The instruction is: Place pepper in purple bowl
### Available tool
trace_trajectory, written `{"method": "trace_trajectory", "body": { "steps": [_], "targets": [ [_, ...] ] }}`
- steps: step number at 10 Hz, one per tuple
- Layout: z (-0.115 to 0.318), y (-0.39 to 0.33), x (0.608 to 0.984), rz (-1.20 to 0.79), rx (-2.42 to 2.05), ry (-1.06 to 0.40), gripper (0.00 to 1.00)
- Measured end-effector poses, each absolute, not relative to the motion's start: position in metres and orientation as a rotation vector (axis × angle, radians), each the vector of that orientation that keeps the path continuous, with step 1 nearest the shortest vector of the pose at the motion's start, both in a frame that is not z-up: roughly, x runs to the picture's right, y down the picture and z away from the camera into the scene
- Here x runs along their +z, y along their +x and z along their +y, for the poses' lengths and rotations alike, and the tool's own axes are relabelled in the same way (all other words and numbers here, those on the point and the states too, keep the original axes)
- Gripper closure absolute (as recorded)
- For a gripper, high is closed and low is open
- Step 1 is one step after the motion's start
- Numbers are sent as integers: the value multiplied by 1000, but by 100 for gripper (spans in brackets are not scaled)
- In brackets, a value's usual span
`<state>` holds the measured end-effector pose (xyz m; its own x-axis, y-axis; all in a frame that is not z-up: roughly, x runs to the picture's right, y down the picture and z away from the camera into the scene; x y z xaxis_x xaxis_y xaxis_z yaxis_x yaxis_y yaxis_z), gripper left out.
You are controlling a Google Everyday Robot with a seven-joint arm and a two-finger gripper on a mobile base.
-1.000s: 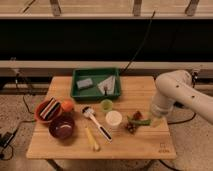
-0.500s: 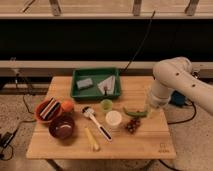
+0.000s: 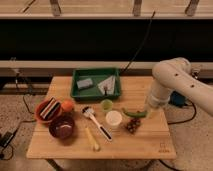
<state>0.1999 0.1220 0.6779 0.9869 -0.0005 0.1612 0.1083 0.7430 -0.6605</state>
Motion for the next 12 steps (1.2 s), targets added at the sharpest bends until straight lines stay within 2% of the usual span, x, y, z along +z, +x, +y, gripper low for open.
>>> {"method": "trace_trajectory", "body": {
  "steps": [3, 12],
  "targets": [
    [122, 148, 682, -208, -139, -717, 100],
    [128, -79, 708, -365, -366, -687, 100]
  ]
}}
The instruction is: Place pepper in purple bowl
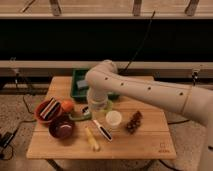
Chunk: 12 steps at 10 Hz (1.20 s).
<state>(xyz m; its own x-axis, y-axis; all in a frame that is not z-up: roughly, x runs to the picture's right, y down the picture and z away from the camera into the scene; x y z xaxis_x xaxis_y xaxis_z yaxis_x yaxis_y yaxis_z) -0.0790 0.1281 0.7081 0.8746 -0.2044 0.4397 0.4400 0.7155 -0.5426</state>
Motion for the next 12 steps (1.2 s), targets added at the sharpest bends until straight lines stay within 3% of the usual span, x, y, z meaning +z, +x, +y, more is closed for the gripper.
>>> {"method": "trace_trajectory", "body": {
  "steps": [6, 8, 12],
  "targets": [
    [154, -176, 728, -452, -477, -715, 100],
    [154, -186, 742, -447, -474, -726, 88],
    [157, -194, 763, -433, -477, -739, 48]
  ]
}}
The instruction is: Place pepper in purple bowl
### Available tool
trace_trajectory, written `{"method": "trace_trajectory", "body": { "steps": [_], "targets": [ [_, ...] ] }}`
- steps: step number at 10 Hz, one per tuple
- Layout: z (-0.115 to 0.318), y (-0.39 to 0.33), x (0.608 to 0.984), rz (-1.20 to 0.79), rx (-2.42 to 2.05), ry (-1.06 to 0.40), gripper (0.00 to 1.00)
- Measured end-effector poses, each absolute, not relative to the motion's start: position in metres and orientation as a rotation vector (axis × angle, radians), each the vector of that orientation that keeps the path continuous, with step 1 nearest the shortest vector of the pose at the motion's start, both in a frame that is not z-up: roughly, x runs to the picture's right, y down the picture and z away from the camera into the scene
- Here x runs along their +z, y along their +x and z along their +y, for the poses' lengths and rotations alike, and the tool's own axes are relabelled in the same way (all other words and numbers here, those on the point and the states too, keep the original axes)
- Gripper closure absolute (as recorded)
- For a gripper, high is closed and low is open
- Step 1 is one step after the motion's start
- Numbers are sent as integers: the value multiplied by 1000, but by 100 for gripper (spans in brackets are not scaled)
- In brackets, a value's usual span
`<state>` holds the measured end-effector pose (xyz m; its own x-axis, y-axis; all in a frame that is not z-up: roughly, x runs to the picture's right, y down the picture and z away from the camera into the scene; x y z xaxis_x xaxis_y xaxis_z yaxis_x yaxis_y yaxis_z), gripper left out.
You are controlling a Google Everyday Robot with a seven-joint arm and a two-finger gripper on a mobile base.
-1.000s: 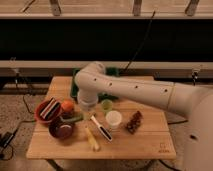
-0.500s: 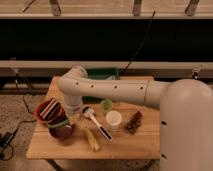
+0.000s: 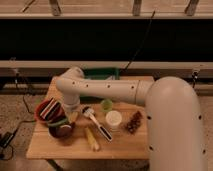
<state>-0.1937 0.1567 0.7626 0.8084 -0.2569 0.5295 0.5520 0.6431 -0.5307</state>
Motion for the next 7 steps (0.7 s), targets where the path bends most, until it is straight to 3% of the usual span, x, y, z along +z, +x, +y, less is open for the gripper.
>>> {"method": "trace_trajectory", "body": {
  "steps": [2, 3, 7],
  "targets": [
    [164, -199, 762, -455, -483, -744, 26],
    [166, -200, 760, -466, -485, -743, 21],
    [166, -201, 760, -467, -486, -743, 20]
  ]
}}
